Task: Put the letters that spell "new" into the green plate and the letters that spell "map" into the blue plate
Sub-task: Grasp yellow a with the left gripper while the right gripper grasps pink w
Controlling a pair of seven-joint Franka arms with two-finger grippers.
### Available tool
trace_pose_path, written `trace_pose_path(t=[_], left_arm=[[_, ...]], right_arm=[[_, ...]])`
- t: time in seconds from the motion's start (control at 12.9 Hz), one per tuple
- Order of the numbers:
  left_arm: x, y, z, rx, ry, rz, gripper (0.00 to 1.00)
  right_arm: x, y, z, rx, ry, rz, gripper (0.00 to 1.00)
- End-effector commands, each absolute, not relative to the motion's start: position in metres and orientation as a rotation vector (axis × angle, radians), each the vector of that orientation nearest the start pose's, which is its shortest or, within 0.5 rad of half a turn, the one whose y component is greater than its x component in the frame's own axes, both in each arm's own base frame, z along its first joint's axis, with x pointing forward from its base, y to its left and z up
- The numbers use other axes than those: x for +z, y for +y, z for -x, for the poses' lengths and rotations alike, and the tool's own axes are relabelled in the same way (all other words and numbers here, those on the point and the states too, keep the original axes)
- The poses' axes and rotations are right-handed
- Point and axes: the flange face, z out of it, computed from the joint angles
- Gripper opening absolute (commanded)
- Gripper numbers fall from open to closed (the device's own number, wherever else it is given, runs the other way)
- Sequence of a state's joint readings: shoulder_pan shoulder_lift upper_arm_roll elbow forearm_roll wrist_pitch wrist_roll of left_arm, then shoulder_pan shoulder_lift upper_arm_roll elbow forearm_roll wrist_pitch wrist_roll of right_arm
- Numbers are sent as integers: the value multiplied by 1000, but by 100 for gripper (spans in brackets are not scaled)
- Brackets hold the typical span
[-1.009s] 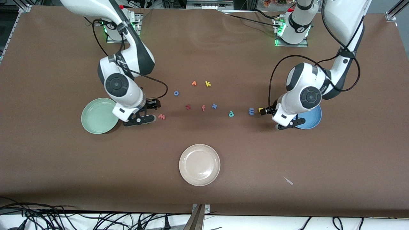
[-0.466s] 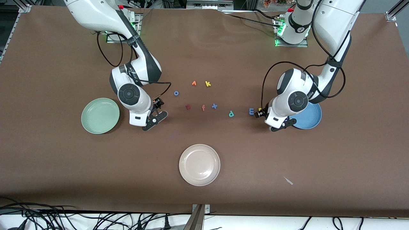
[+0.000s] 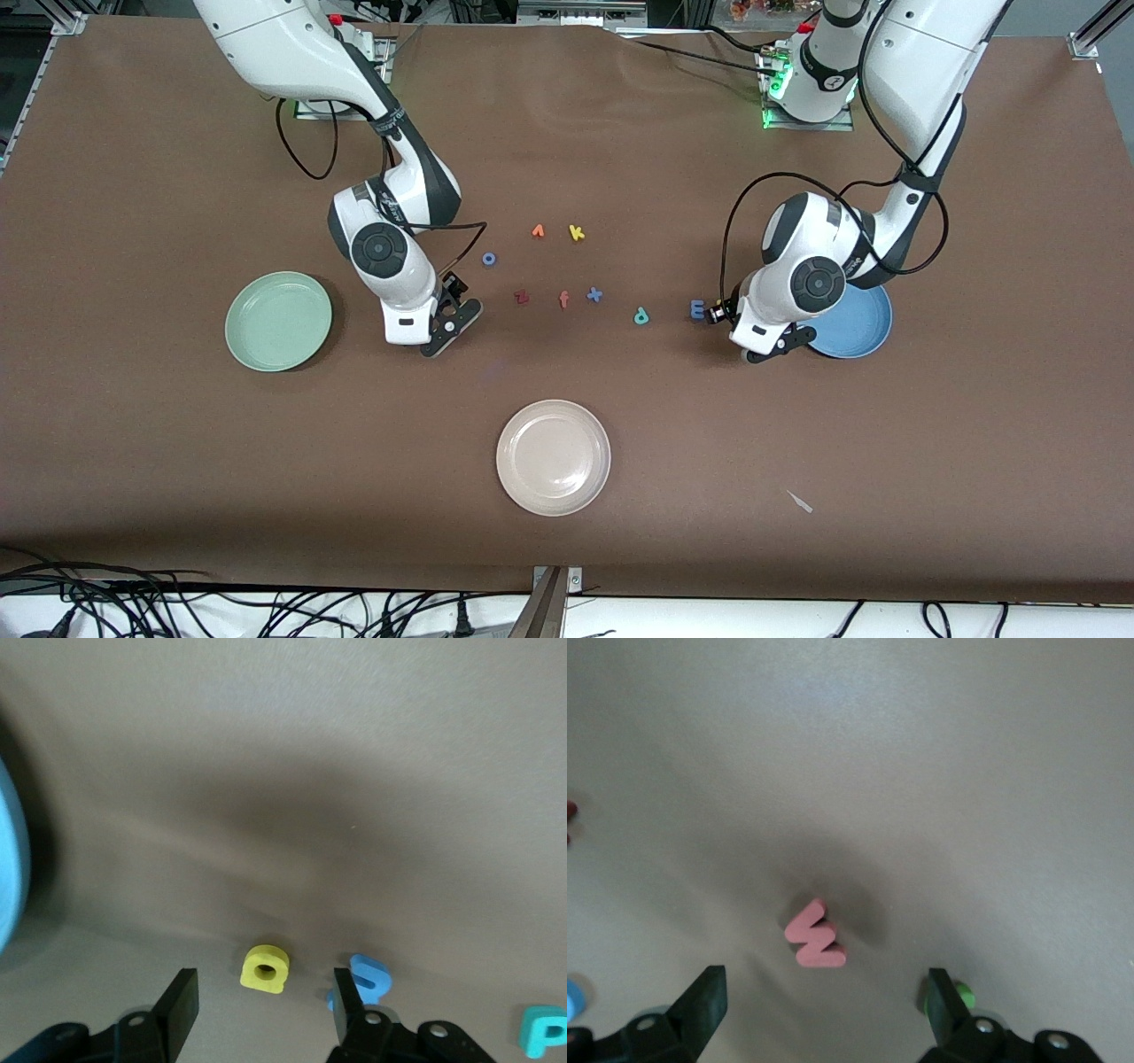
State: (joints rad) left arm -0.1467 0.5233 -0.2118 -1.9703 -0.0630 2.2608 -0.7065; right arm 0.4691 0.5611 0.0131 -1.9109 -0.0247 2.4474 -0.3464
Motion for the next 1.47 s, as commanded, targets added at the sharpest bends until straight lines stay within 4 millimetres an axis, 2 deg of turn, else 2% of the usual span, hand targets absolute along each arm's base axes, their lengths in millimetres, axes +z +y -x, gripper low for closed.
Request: trace_pose_path(t=[0.0, 0.23, 0.39, 0.7, 0.93, 1.09, 1.4], left_arm=[[180, -208, -538, 386, -720, 3079, 68], [179, -211, -536, 389, -759, 3068, 68], [179, -212, -536, 388, -776, 3064, 64], [177, -213, -535, 393, -795, 3056, 57], [172, -214, -533, 406, -792, 3051, 46], [169, -214, -533, 410, -791, 3049, 43], [163, -214, -534, 393, -796, 3058, 43]], right_arm=[[191, 283, -540, -44, -1453, 2800, 100], [189, 282, -539, -36, -1589, 2726, 96], [185, 282, -538, -31, -1644, 2694, 94], [183, 290, -535, -33, -1666, 2680, 89], [177, 293, -533, -26, -1679, 2672, 83], [174, 294, -533, -33, -1681, 2671, 77], [173, 296, -534, -43, -1687, 2668, 69]])
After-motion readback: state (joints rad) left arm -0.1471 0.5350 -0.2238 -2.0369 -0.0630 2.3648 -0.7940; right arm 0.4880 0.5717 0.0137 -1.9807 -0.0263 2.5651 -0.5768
